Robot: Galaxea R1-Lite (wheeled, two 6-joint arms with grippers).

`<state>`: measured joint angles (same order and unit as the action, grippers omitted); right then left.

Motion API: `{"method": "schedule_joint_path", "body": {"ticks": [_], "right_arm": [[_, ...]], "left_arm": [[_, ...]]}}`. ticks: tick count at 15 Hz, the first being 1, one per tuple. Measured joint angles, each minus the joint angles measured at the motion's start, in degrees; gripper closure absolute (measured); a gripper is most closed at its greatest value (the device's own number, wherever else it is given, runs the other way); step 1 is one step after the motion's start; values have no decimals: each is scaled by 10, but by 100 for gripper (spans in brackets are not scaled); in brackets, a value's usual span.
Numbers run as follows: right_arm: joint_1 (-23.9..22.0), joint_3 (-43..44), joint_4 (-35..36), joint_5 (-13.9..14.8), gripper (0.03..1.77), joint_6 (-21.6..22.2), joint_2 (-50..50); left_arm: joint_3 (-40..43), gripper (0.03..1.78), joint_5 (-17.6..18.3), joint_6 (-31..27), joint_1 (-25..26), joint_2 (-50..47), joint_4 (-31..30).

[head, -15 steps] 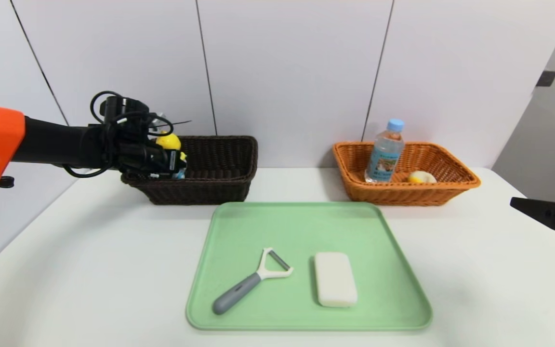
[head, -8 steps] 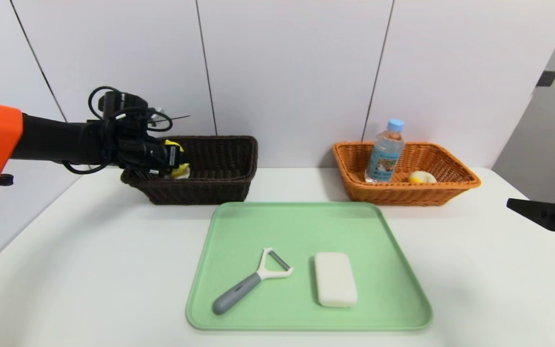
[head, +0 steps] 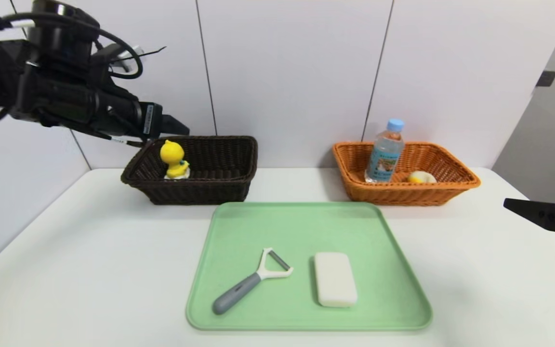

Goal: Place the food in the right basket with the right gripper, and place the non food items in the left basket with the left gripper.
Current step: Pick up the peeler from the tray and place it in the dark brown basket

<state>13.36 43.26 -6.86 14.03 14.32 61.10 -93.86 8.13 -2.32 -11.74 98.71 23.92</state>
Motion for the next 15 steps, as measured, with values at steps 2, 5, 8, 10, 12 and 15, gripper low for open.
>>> {"method": "schedule_joint_path", "body": {"ticks": [2,5,8,10,12,15], "right_arm": [[0,3,0,-4,10,0,3],[0,5,0,-3,10,0,6],[0,-1,0,-3,10,2,5],[0,-2,-1,-3,10,8,4],[0,-3,-1,-3,10,13,4],[0,-2,0,-5,10,15,5]], "left_arm": [[-2,20,35,-28,-56,-53,136],[-4,17,96,-52,-112,-86,268],[-13,15,130,-54,-149,-81,305],[-20,14,129,-53,-179,-69,323],[-22,14,108,-50,-211,-51,324],[-23,13,74,-22,-245,-18,316]]}}
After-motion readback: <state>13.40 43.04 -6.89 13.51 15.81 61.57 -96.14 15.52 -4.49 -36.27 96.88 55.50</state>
